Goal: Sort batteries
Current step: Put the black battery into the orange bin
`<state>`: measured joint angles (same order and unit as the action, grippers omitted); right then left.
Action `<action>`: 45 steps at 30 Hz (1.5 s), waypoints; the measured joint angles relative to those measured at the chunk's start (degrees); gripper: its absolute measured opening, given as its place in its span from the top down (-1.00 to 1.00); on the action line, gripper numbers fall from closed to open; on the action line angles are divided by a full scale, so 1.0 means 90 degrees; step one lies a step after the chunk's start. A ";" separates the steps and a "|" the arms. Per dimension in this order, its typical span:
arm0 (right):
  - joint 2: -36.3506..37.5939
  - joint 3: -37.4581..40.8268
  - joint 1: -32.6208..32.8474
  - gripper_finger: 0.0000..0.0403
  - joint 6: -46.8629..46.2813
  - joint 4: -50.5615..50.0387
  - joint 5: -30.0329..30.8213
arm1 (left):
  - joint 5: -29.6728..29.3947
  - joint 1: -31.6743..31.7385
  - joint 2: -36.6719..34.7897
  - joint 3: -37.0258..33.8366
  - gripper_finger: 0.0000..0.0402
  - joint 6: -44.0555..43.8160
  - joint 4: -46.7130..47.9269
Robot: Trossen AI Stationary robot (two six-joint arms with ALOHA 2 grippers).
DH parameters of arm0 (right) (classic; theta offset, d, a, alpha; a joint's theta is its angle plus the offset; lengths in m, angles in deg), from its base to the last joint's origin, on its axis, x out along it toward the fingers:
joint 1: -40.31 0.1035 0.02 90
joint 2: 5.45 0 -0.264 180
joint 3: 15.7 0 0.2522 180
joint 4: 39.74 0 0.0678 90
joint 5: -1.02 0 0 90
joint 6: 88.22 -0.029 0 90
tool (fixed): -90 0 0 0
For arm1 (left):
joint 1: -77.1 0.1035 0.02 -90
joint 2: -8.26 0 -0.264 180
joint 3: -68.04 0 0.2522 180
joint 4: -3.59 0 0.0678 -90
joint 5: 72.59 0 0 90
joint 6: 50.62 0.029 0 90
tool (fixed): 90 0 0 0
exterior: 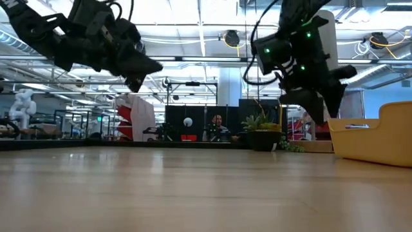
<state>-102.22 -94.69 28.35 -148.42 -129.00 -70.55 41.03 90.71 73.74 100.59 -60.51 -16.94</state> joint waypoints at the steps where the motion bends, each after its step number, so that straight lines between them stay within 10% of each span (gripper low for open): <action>1: 0.0000 0.0047 -0.0032 -0.04 0.0060 0.0003 -0.0013 | -0.0002 -0.0029 0.0000 0.0002 0.95 -0.0012 0.0210; 17: 0.0000 0.0155 -0.0601 -0.04 -0.0051 0.0238 0.0289 | -0.0826 0.0553 0.0002 0.0374 0.95 0.1604 0.0470; 29: 0.0376 0.0158 -0.0717 -0.04 0.0465 0.0249 0.0266 | -0.0413 0.2057 0.0418 0.1670 0.95 -0.1243 0.2004; 45: 0.2000 0.1082 -0.0705 -0.04 0.1893 0.1402 0.0173 | -0.1155 0.2154 0.0809 0.1729 0.95 -0.3722 0.2489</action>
<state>-84.22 -84.96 22.00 -131.39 -116.39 -69.00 30.63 110.09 81.01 116.15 -94.01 5.47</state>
